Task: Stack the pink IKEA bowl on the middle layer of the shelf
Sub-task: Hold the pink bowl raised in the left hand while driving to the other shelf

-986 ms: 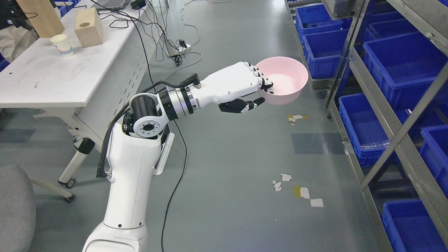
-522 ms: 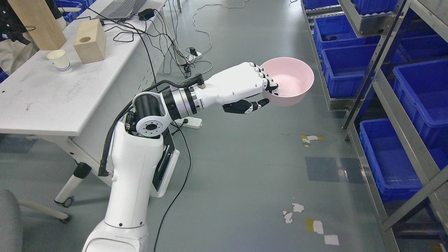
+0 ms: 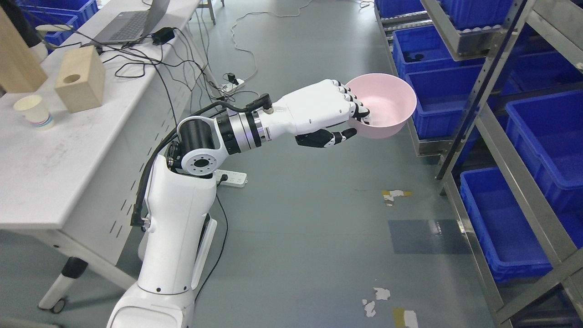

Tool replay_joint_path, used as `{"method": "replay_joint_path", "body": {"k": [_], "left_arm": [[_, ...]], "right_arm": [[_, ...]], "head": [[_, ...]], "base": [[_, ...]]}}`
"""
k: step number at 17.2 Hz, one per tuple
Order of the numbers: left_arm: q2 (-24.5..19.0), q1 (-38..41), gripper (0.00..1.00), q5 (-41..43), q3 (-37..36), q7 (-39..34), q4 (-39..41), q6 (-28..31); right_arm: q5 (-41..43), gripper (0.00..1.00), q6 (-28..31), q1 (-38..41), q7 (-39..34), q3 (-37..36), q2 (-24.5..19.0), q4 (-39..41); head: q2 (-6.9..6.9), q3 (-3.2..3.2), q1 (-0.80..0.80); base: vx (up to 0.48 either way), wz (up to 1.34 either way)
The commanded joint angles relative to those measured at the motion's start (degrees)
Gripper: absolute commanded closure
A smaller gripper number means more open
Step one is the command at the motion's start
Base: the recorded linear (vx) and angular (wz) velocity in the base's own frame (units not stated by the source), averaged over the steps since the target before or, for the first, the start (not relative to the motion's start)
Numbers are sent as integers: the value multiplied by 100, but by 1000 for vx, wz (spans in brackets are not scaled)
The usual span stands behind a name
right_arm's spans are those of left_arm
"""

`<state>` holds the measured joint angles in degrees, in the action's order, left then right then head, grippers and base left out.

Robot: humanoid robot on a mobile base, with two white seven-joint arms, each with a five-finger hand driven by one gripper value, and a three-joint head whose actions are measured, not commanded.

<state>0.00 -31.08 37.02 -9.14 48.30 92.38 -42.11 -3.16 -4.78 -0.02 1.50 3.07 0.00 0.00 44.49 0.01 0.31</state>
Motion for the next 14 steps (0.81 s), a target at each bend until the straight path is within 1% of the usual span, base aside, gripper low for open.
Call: {"method": "replay_joint_path", "body": {"k": [1, 4, 8, 10, 12, 13, 14], "left_arm": [[-100, -56, 98, -63, -438, -13, 8, -289], [-100, -398, 98, -344, -658, -22, -18, -245], [-100, -609, 98, -406, -686, -22, -18, -192], [-100, -1055, 98, -406, -380, -92, -1, -201], [-100, -1758, 98, -397, 147, -119, -88, -114], [-100, -1944, 98, -380, 263, -75, -245, -78], [-100, -1955, 98, -362, 272, -66, -342, -78]], "right_arm": [[8, 0, 3, 134, -1, 0, 100, 100], [0, 0, 3, 134, -1, 0, 100, 100], [0, 0, 3, 134, -1, 0, 100, 100], [0, 0, 3, 134, -1, 0, 100, 100], [0, 0, 3, 134, -1, 0, 100, 100], [0, 0, 3, 134, -1, 0, 100, 100], [0, 0, 3, 134, -1, 0, 100, 100]], "head": [[0, 0, 0], [0, 0, 0], [0, 0, 0], [0, 0, 0], [0, 0, 0], [0, 0, 0], [0, 0, 0]], "base": [[145, -281], [124, -650], [73, -1093], [47, -1186], [49, -1150], [47, -1030], [47, -1030]]}}
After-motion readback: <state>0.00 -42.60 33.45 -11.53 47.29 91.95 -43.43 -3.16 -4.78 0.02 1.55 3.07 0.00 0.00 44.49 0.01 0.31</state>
